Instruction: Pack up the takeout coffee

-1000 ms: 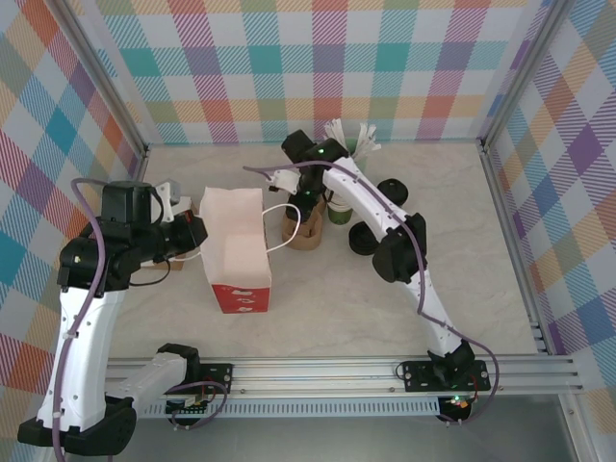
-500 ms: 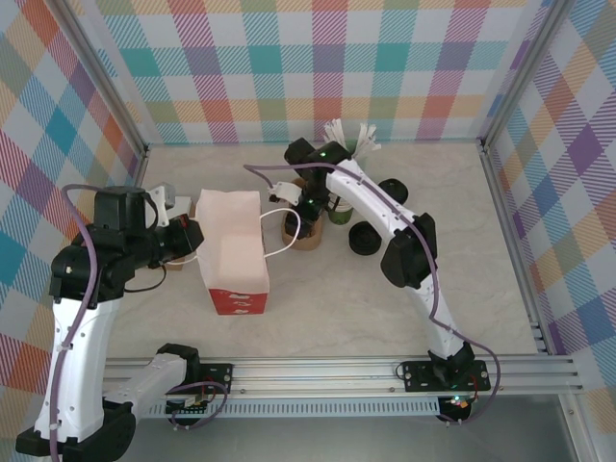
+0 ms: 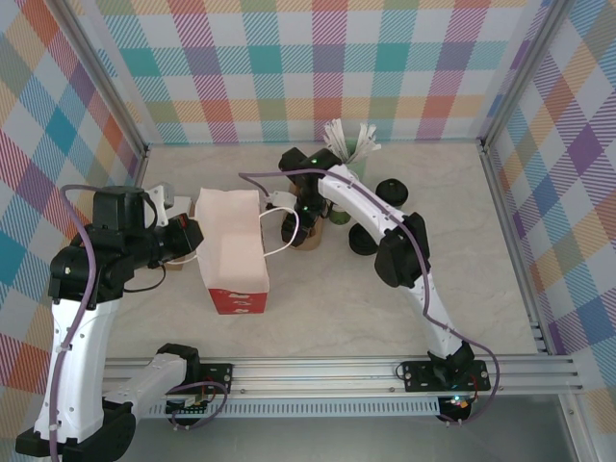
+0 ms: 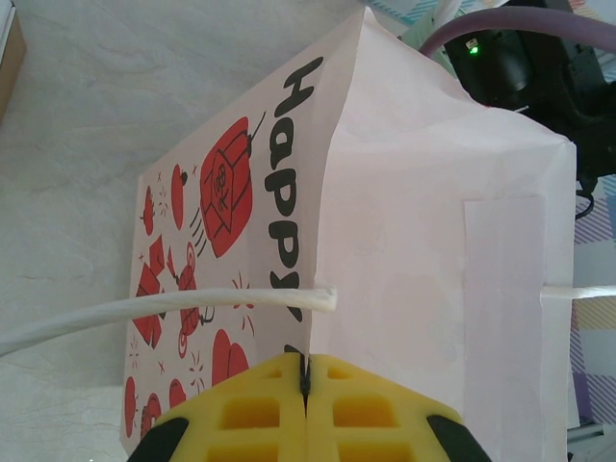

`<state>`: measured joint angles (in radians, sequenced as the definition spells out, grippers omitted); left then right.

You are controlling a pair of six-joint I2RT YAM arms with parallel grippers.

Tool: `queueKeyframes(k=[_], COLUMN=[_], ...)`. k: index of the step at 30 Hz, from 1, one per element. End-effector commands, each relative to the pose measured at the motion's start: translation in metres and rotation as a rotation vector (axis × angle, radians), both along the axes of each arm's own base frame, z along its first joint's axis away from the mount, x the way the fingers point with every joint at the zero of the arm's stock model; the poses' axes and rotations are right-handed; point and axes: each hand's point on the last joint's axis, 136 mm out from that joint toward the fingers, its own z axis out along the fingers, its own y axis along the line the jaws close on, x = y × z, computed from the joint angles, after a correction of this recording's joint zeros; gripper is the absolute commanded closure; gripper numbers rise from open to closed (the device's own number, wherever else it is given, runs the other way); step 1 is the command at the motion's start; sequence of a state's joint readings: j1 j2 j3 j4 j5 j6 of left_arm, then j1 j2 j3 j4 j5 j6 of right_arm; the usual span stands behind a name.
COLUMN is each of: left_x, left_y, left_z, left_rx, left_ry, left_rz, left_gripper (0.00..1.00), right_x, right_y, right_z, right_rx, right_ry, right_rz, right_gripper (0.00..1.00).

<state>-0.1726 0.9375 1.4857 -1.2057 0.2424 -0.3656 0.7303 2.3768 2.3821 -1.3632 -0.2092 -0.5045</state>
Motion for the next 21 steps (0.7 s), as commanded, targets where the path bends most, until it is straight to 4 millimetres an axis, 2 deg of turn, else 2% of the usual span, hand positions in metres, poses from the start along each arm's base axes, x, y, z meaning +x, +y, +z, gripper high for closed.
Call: queueKeyframes(k=[1,9,21], left_x=[-0.0033,-0.0022,-0.0012], left_y=[-0.0019,-0.0026,-0.0026], left_z=[0.0030,0.0024,0.0011], left_rx=[-0.014,-0.017,-0.015], left_ry=[-0.005,-0.004,-0.002], left_rz=[-0.002,-0.004,-0.004], left_gripper=[1.00,1.00,1.00], right_x=[-0.0064,-0.0029,-0.0023], right_y=[-0.0003,0.0018,0.0003], right_z=[-0.0158,-0.0207,-0.0205], right_rx=[-0.027,-0.027,-0.034], right_ry=[0.049,0.043,0.036], right_rz=[-0.001,-0.008,-0.001], right_gripper=[0.36,0.40,0.55])
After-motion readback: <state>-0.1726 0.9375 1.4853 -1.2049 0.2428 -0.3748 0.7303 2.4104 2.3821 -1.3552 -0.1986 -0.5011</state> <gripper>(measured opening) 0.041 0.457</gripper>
